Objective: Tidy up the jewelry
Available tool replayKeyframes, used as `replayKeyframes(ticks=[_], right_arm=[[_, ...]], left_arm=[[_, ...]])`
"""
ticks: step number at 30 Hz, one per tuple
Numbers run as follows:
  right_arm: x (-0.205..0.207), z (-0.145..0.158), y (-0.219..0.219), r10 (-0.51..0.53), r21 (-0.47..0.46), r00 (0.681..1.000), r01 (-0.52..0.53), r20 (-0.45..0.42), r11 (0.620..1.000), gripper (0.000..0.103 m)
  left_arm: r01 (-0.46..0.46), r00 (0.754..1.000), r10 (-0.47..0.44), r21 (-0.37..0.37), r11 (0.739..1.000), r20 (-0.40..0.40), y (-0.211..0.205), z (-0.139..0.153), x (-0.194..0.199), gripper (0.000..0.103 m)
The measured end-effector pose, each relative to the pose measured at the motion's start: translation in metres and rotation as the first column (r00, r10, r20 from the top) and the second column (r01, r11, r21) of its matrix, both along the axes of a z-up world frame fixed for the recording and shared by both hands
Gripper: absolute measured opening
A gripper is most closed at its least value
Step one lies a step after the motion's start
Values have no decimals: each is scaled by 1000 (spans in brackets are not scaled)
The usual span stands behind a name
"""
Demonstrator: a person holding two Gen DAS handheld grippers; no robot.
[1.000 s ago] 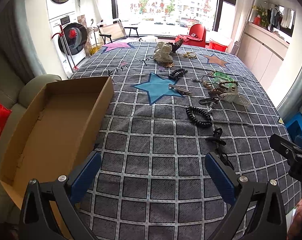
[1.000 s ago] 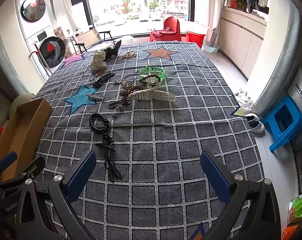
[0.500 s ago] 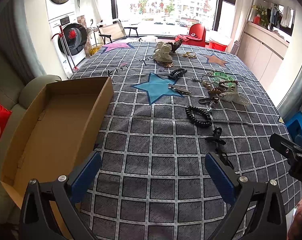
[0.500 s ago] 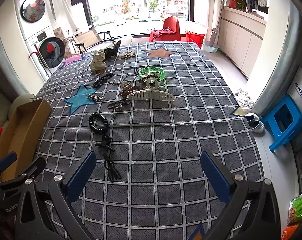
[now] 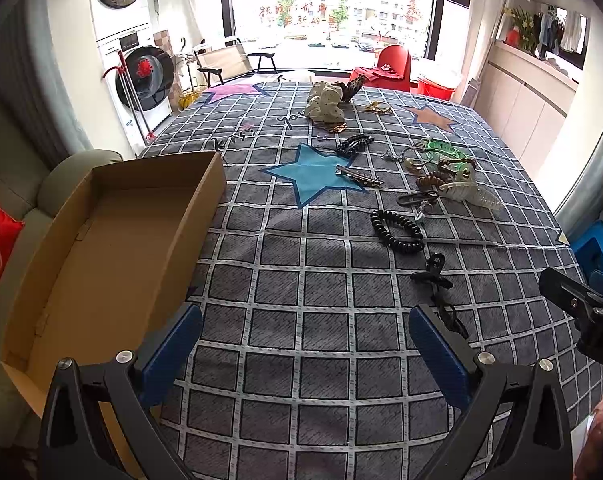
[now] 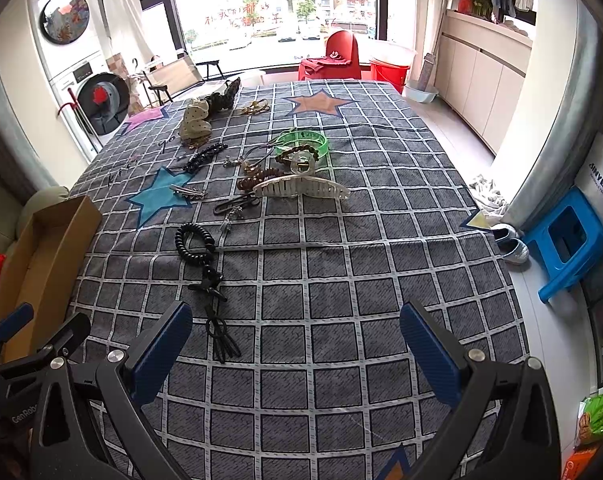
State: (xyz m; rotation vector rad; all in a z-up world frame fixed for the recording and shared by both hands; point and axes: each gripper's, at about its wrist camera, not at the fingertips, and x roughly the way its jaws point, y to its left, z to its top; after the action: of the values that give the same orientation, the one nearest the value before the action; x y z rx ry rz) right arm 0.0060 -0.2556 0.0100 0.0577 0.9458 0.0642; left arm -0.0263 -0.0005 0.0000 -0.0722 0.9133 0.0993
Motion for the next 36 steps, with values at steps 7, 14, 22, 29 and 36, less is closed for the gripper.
replayKeyframes(ticks=[7, 14, 22, 29, 36], right_arm=[[1, -1, -1, 1, 0, 1000, -1, 0, 1000, 103], [3, -3, -3, -3, 2, 1000, 3, -7, 1000, 103], [12, -11, -6, -4, 8, 1000, 4, -30, 1000, 103], [24, -20, -16, -13, 48, 998, 16, -65, 999, 103], [52, -20, -34, -32, 63, 997, 37, -71, 997, 103]], left_arm=[[-2, 1000, 2, -2, 1000, -1, -1, 0, 0, 103], [2, 1000, -2, 3, 1000, -10, -1, -4, 2, 103], [11, 999, -11, 0, 1000, -34, -6, -13, 14, 103], [22, 998, -23, -16, 1000, -66, -1, -22, 35, 103], [32, 997, -37, -73, 997, -64, 3, -17, 74, 103]])
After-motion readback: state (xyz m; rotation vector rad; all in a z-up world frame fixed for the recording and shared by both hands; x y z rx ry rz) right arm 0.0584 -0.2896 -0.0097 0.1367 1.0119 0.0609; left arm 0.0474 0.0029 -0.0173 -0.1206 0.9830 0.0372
